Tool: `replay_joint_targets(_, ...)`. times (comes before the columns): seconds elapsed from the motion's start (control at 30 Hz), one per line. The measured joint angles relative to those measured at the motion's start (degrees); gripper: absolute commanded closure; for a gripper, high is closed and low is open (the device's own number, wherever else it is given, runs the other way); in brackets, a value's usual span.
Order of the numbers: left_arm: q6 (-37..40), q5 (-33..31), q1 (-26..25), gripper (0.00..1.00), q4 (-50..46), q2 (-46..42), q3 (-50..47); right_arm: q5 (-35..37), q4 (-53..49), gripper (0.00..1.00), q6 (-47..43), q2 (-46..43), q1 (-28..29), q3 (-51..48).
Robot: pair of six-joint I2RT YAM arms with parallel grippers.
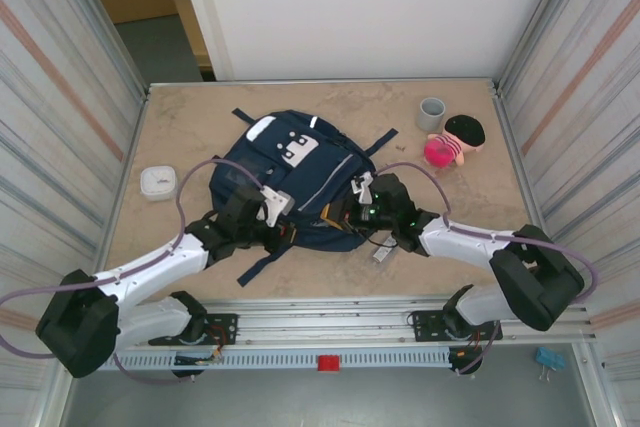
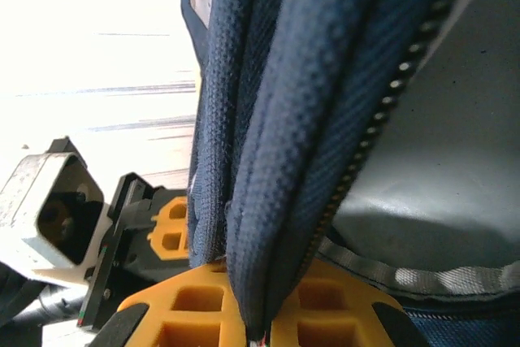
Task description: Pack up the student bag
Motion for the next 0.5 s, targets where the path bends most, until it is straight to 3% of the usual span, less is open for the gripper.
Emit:
replay_joint_targets(0.13,-0.5,0.0,-4.9,1.00,2.6,1.6,0.2,1.8,1.1,1.00,0.3,0.9,2.1,0.3)
replay_joint_targets(0.23,-1.5,-1.0,-7.8,0.94,4.6,4.4,1.2,2.2,1.4,1.00,0.3,1.8,3.0,0.7)
replay_joint_targets(0.37,-1.2,-3.8,-10.4,0.71,3.2,7.1,3.7,1.7,1.4,1.00,0.2,2.3,2.4,0.9)
replay_joint_targets(0.5,1.8,-4.7,-13.0,0.45,1.1,4.2,6.5,-1.3,-0.9,1.00,-2.7,1.9,0.5,2.4)
